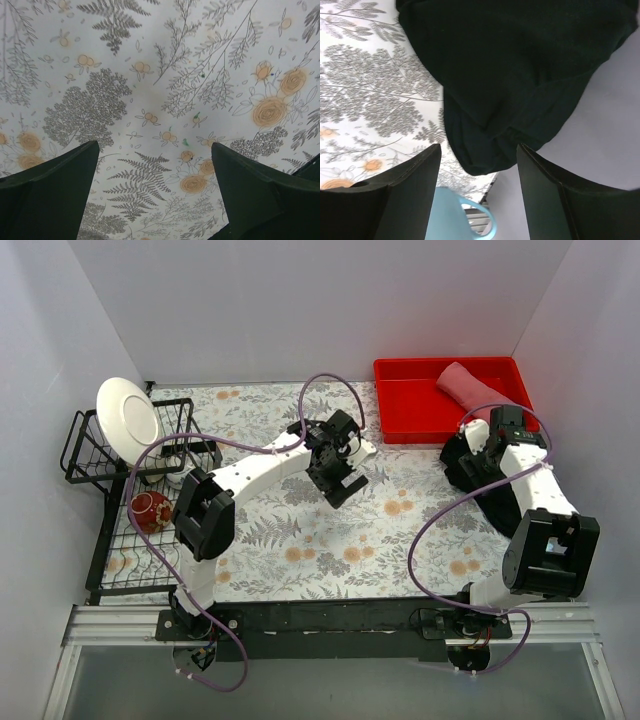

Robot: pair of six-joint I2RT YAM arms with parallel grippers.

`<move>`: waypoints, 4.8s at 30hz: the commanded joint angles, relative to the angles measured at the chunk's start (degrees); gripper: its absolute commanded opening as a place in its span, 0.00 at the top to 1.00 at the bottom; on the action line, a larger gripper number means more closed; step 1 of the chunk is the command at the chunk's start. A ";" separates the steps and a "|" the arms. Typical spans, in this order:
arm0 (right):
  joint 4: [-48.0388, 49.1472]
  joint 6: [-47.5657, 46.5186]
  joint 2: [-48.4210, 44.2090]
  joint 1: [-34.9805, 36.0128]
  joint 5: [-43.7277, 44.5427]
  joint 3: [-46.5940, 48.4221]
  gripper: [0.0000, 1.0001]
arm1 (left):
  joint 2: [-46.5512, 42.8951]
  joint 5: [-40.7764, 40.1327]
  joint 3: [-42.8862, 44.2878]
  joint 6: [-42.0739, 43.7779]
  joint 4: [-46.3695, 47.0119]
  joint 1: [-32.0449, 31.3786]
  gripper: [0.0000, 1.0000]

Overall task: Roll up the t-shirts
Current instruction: Pick up the T-shirt at the corner of the board, then place the T-shirt at the center of the board, then flatten out the T-shirt at the center of the board.

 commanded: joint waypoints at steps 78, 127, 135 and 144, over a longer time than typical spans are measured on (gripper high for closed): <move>12.14 15.10 -1.09 25.77 -29.77 0.17 0.35 | -22.69 11.61 -26.99 1.15 1.44 18.34 0.18; 20.41 -11.34 5.85 65.22 -34.86 -2.63 0.28 | -18.11 -7.02 8.79 -10.80 7.15 29.41 0.02; 21.11 -17.32 17.11 70.15 -36.35 1.41 0.27 | -19.61 -0.52 4.49 -12.21 5.31 35.30 0.02; 22.43 -16.18 27.22 71.83 -31.19 7.74 0.61 | -23.65 0.01 0.09 -11.07 4.87 36.00 0.02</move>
